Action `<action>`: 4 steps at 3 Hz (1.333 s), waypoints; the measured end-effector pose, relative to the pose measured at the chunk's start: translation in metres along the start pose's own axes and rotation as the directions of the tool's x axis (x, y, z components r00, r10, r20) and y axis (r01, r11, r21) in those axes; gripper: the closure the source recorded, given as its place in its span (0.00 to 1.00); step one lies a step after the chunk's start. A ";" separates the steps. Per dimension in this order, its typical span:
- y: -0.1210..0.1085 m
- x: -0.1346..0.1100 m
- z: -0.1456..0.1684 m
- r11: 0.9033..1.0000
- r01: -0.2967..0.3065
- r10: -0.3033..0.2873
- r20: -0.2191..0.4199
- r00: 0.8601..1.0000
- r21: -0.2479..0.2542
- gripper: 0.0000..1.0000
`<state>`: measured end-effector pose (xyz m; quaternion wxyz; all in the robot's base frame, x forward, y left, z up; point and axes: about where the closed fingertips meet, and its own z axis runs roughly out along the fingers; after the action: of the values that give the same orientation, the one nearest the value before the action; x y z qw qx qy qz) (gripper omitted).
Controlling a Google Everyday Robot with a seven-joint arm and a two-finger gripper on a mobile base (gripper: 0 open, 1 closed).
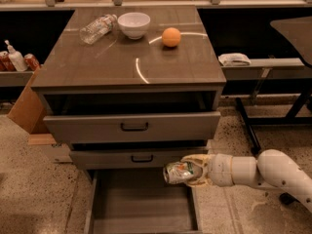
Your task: Pick 7up can from bottom drawer and place on counter
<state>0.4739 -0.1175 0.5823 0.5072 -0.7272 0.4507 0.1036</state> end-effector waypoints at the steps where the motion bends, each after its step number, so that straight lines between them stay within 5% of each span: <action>1: -0.030 -0.033 -0.031 0.998 0.051 -0.052 0.025 0.998 0.038 1.00; 2: -0.090 -0.085 -0.075 0.987 0.149 -0.150 0.013 0.989 0.053 1.00; 4: -0.112 -0.084 -0.069 0.988 0.143 -0.145 0.025 0.989 0.061 1.00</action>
Offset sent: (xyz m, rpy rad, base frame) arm 0.0031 -0.0216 0.2583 -0.0408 -0.2605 0.0587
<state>0.4900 -0.1195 0.7374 0.5414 -0.7409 0.3924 0.0640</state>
